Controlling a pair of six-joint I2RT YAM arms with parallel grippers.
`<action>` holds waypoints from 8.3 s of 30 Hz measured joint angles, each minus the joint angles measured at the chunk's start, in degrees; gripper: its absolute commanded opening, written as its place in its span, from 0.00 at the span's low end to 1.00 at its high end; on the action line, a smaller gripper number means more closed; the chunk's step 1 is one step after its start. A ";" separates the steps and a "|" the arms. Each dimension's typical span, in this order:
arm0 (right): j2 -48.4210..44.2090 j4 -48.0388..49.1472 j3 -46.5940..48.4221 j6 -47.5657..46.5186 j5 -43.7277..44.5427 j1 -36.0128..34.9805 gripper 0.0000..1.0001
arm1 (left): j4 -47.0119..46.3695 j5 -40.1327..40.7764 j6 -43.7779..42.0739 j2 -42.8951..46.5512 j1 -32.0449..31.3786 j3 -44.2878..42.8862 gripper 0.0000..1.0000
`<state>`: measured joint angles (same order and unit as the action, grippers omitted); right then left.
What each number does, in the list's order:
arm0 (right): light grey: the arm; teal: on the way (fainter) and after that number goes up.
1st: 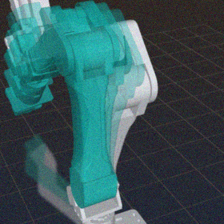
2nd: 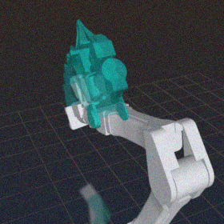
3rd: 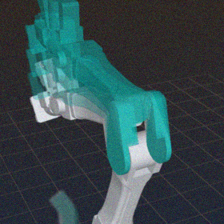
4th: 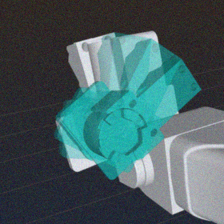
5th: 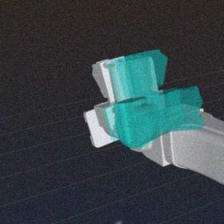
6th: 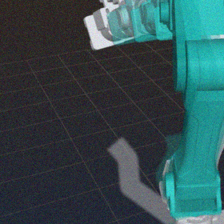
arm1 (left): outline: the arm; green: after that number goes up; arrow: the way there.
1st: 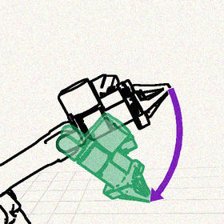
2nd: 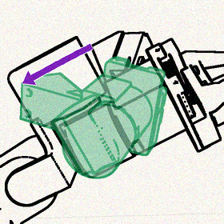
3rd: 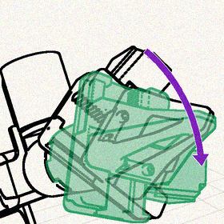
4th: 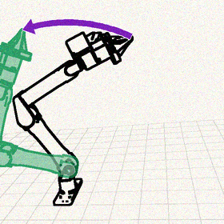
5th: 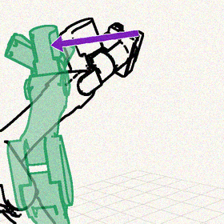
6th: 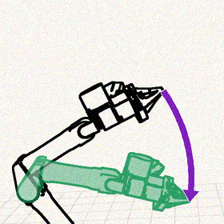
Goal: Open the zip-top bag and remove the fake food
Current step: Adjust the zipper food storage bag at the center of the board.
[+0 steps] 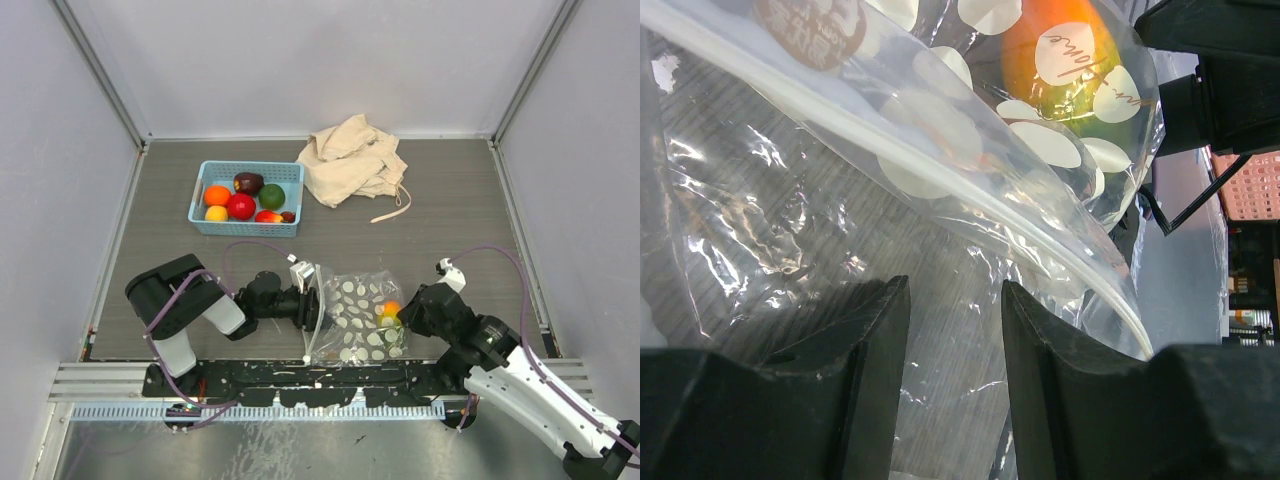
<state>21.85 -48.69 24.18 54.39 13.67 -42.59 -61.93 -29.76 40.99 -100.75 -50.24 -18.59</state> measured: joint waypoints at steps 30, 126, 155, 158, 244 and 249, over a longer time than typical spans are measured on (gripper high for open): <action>4.96 -1.40 2.80 6.03 9.33 -11.63 0.06 | -0.04 0.02 0.13 0.50 -0.02 0.00 0.40; 7.23 -8.79 8.63 33.29 26.47 -40.13 1.00 | 32.22 5.97 12.17 24.87 2.80 -1.84 0.66; -0.46 -11.28 -5.92 47.80 27.50 -40.17 0.54 | 33.46 -4.39 16.65 31.76 7.52 -0.09 0.75; -1.14 -9.42 -6.73 48.00 27.58 -40.15 0.44 | 33.48 -4.72 16.72 31.63 7.52 -0.09 0.75; 38.29 49.24 9.05 -19.71 2.36 2.60 0.01 | 46.73 -18.82 3.08 6.60 27.76 -22.91 0.34; 40.06 48.15 8.90 -19.82 3.48 2.71 0.01 | 45.88 -18.82 2.21 7.15 29.07 -19.39 0.48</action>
<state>61.91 -0.54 33.08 34.57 17.15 -39.88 -16.05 -48.58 43.20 -93.60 -21.17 -37.98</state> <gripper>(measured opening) 0.031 0.421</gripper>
